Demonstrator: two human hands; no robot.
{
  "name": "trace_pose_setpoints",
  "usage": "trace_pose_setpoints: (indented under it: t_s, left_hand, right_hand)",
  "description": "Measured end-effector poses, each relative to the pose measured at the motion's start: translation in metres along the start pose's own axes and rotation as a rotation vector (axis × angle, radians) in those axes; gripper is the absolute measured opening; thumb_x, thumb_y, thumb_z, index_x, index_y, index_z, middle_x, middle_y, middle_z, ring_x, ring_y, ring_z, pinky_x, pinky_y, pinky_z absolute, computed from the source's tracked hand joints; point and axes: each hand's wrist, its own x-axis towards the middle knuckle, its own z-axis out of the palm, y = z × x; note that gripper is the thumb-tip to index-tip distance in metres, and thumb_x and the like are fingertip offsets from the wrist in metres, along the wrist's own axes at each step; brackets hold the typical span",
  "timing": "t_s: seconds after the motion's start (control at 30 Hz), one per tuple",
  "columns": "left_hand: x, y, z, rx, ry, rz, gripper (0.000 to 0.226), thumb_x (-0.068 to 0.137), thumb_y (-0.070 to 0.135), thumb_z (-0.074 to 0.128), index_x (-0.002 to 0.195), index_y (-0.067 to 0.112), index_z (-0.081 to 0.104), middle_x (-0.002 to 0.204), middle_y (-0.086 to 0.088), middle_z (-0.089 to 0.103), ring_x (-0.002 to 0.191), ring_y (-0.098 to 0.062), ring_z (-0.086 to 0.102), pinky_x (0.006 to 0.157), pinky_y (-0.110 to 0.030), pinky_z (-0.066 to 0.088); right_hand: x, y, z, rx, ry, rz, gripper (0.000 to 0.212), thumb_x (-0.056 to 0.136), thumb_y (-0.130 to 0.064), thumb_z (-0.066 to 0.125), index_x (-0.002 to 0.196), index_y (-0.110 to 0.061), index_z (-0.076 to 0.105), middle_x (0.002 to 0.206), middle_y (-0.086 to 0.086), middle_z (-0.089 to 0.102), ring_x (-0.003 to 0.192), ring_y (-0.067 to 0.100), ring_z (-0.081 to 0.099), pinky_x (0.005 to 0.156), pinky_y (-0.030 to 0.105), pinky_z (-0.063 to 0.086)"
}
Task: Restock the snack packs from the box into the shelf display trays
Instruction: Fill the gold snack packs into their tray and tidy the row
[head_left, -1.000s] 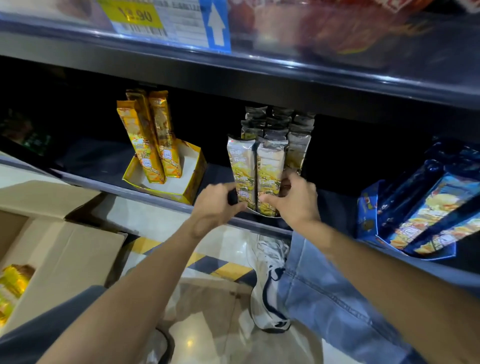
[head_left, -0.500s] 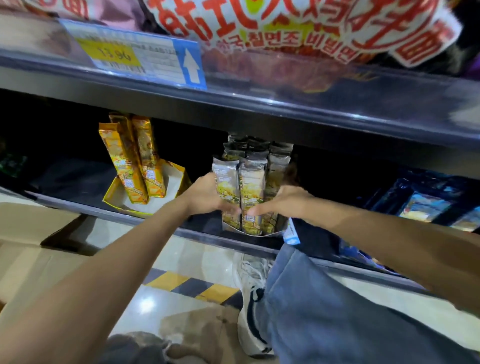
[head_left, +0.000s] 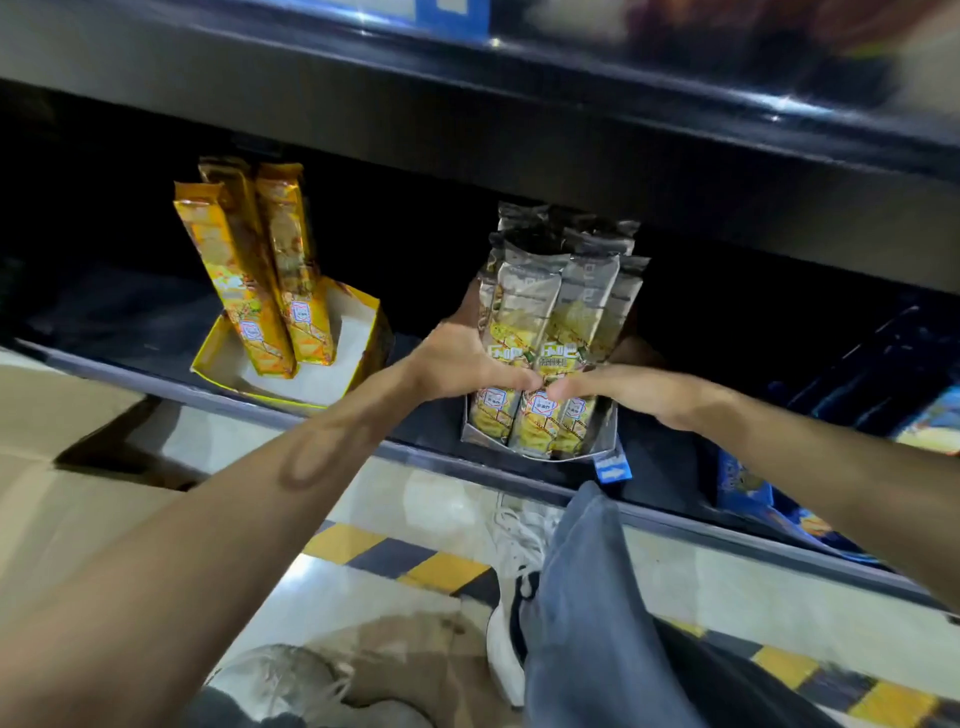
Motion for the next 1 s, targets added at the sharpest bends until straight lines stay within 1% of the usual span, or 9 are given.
trace_pose_setpoints:
  t_s: [0.1,0.2,0.33,0.43,0.5,0.67,0.87,0.93,1.0]
  left_hand:
    - [-0.003,-0.005,0.002,0.023,0.000,0.040,0.101,0.062,0.034,0.086,0.115,-0.032,0.031,0.095,-0.028,0.062,0.088,-0.026,0.063,0.061,-0.030,0.039]
    - [-0.004,-0.008,0.005,0.057,0.042,0.005,0.075,0.059,0.037,0.088,0.073,-0.021,0.043,0.051,0.001,0.033,0.040,-0.003,0.032,0.041,-0.012,0.026]
    - [-0.009,-0.006,0.001,0.039,0.028,0.020,0.061,0.052,0.051,0.087,0.059,0.008,0.044,0.051,0.002,0.043,0.048,-0.017,0.040,0.049,-0.032,0.034]
    - [-0.015,0.000,-0.007,0.058,0.029,0.020,0.051,0.053,0.047,0.088,0.060,0.013,0.051,0.054,0.004,0.055,0.054,-0.008,0.049,0.054,-0.029,0.044]
    - [-0.013,-0.005,-0.008,0.099,0.045,0.062,0.091,0.038,0.073,0.080,0.092,0.002,0.064,0.090,-0.010,0.070,0.083,-0.015,0.062,0.080,-0.040,0.053]
    - [-0.014,-0.002,-0.012,0.177,0.009,0.056,0.083,0.029,0.080,0.071,0.073,0.011,0.061,0.073,0.000,0.060,0.070,-0.014,0.053,0.068,-0.041,0.050]
    - [0.005,-0.022,-0.019,0.370,-0.106,0.068,0.110,0.020,0.089,0.069,0.101,0.015,0.066,0.113,-0.003,0.069,0.109,-0.018,0.063,0.095,-0.044,0.050]
    - [0.006,-0.024,-0.018,0.398,-0.115,-0.024,0.096,0.021,0.086,0.072,0.087,0.017,0.063,0.101,0.000,0.072,0.096,-0.014,0.066,0.088,-0.040,0.054]
    - [0.002,-0.017,-0.017,0.431,-0.088,-0.059,0.079,0.027,0.083,0.075,0.068,0.019,0.052,0.075,0.005,0.067,0.069,-0.012,0.062,0.073,-0.035,0.055]
  right_hand:
    - [0.003,0.002,0.003,-0.079,0.090,0.050,0.046,0.082,-0.039,0.064,0.125,-0.025,0.055,0.133,-0.019,0.039,0.116,-0.001,0.035,0.093,0.011,0.024]
    - [0.003,0.007,0.009,-0.201,0.284,0.150,0.065,0.071,-0.059,0.067,0.120,-0.017,0.062,0.127,-0.002,0.053,0.115,0.014,0.046,0.081,0.021,0.033]
    - [0.000,0.007,0.014,-0.140,0.395,0.145,0.053,0.067,-0.066,0.066,0.087,-0.017,0.061,0.085,-0.005,0.050,0.091,0.015,0.044,0.055,0.020,0.030]
    - [0.004,0.008,0.014,-0.137,0.409,0.113,0.082,0.063,-0.068,0.068,0.121,-0.012,0.059,0.113,-0.004,0.053,0.104,0.014,0.048,0.071,0.020,0.037]
    - [0.004,0.007,0.014,-0.095,0.450,0.039,0.091,0.057,-0.064,0.075,0.130,-0.015,0.053,0.123,-0.010,0.051,0.110,0.005,0.047,0.083,0.016,0.036]
    - [0.005,0.008,0.016,-0.118,0.599,-0.104,0.086,0.051,-0.055,0.084,0.117,-0.016,0.044,0.107,-0.011,0.053,0.099,0.004,0.052,0.082,0.018,0.043]
    - [0.008,0.018,0.022,-0.078,0.790,-0.282,0.113,0.048,-0.041,0.090,0.140,-0.010,0.030,0.114,-0.012,0.042,0.108,0.002,0.044,0.080,0.001,0.024]
    - [0.015,0.024,0.022,-0.102,0.789,-0.233,0.100,0.045,-0.048,0.089,0.128,-0.017,0.043,0.109,-0.012,0.049,0.099,0.001,0.049,0.075,0.001,0.031]
    - [0.016,0.024,0.023,-0.130,0.768,-0.176,0.064,0.044,-0.052,0.087,0.084,-0.035,0.039,0.079,-0.018,0.040,0.069,-0.008,0.040,0.056,-0.002,0.035]
